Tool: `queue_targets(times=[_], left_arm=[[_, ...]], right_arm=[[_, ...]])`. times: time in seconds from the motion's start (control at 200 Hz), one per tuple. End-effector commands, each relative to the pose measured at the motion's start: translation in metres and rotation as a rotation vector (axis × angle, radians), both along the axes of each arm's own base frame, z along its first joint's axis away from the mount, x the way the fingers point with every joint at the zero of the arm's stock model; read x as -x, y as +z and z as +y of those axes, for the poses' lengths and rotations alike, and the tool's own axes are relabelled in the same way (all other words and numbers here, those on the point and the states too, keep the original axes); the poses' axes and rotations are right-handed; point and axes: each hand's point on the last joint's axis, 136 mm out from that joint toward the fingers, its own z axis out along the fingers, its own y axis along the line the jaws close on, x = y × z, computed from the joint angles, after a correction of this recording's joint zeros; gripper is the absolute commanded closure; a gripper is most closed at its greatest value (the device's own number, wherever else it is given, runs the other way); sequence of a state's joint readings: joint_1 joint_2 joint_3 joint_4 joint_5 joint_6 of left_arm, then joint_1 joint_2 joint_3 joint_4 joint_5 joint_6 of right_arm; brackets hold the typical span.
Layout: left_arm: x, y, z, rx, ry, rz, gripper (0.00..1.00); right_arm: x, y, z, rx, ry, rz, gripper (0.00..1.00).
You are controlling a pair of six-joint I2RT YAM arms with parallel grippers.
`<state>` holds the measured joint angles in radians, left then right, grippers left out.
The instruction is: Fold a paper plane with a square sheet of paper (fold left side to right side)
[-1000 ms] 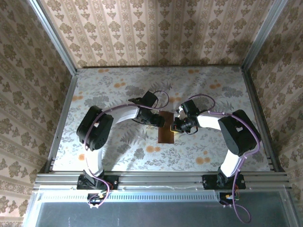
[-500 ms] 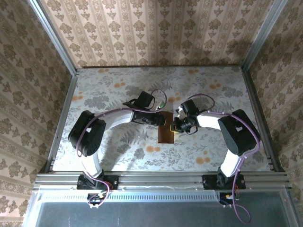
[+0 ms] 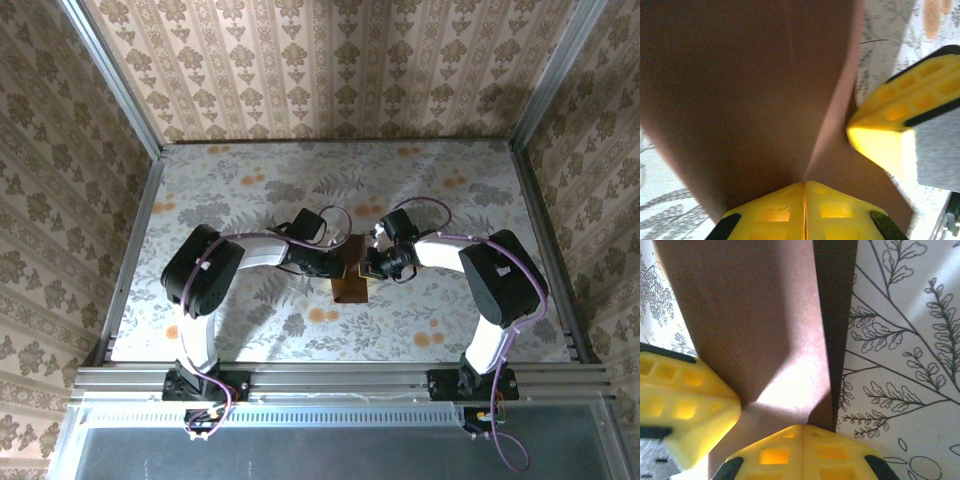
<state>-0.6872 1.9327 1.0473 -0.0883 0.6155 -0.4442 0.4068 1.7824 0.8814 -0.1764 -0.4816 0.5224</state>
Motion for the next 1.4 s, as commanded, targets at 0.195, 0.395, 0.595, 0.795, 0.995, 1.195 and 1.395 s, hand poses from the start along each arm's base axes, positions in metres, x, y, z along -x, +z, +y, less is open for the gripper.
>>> queue_targets(times=[0.195,0.395,0.595,0.795,0.995,1.195,1.395], left_arm=[[0.002,-0.027,0.035,-0.042,0.084,0.046,0.93],[-0.001,-0.003,0.041,-0.021,0.089,-0.014,0.94],[-0.004,0.033,0.012,0.065,0.031,-0.088,0.96],[-0.005,0.022,-0.006,0.043,0.004,-0.08,0.96],[-0.004,0.002,-0.002,0.0,0.009,-0.049,0.97],[0.0,-0.013,0.005,-0.055,0.01,-0.029,0.97],[0.007,-0.024,0.013,-0.1,0.01,-0.015,0.98]], right_arm=[[0.051,-0.067,-0.059,0.332,-0.007,0.193,1.0],[0.047,-0.06,-0.052,0.292,-0.004,0.171,1.0],[0.041,-0.051,-0.043,0.243,-0.006,0.144,1.0],[0.039,-0.049,-0.041,0.234,-0.009,0.138,1.0],[0.039,-0.05,-0.039,0.226,-0.006,0.14,1.0],[0.036,-0.045,-0.033,0.197,-0.001,0.125,1.0],[0.022,-0.023,-0.015,0.103,0.006,0.061,1.0]])
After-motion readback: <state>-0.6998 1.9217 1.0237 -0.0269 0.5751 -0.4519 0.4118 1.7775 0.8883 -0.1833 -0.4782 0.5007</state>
